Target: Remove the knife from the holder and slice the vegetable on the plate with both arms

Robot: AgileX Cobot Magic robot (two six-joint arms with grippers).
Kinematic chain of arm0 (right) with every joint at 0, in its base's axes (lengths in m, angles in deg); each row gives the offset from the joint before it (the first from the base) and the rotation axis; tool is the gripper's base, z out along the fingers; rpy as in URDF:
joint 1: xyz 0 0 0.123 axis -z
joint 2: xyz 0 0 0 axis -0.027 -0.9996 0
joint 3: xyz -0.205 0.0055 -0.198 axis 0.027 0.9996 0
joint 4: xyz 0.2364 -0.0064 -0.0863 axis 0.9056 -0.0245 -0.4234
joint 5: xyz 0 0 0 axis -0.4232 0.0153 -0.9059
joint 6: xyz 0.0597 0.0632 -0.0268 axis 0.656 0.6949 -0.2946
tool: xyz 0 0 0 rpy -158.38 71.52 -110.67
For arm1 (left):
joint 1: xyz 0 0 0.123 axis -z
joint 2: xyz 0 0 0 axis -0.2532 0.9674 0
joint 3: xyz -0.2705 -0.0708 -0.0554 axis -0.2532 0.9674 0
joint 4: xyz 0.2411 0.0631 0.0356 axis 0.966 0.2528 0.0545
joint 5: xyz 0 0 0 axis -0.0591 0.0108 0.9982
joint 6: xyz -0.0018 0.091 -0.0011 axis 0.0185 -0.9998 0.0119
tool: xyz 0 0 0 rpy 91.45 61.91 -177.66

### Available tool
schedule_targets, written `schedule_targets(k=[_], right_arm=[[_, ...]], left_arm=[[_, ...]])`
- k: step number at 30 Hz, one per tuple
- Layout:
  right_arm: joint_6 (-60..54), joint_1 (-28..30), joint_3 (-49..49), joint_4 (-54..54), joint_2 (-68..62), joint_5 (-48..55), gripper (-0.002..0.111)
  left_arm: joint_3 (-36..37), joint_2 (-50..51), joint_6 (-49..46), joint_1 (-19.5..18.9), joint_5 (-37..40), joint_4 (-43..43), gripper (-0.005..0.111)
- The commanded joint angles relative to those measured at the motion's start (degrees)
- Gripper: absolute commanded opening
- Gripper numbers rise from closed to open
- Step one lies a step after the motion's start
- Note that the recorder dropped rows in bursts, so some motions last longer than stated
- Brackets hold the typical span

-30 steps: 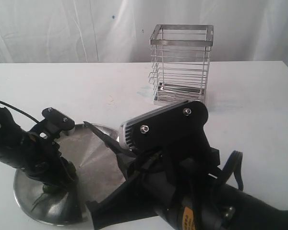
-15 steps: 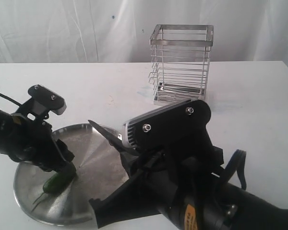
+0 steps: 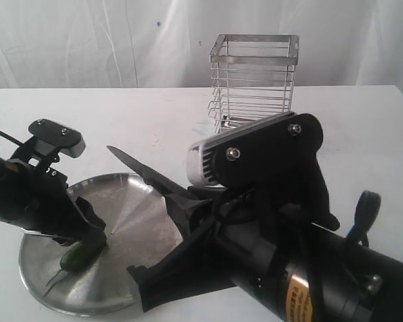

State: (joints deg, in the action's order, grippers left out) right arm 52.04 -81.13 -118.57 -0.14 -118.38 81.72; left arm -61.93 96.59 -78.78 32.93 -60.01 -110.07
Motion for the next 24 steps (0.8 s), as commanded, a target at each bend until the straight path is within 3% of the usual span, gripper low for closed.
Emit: schedule_targets(k=[1,11,18,24], right_arm=[[-0.78,0.26,0.12,-0.72,0.33,-0.61,0.0],[-1.74,0.26,0.12,-0.1,0.2,-0.39,0.0],[-27.95,0.26,0.12,12.98,0.61,3.75,0.0],[-36.85,0.26,0.12,15.95,3.91,0.62,0.0]], left_arm=[[0.26,-0.58,-4.57,0.17,0.71,-7.27,0.055],[0.26,-1.14,-16.39,0.17,2.33,-16.39,0.055],[-3.06,-7.4,-18.91,-0.29,8.62,-0.55,0.055],[-4.62,-10.96,-27.8,-0.29,15.0,5.81,0.055]])
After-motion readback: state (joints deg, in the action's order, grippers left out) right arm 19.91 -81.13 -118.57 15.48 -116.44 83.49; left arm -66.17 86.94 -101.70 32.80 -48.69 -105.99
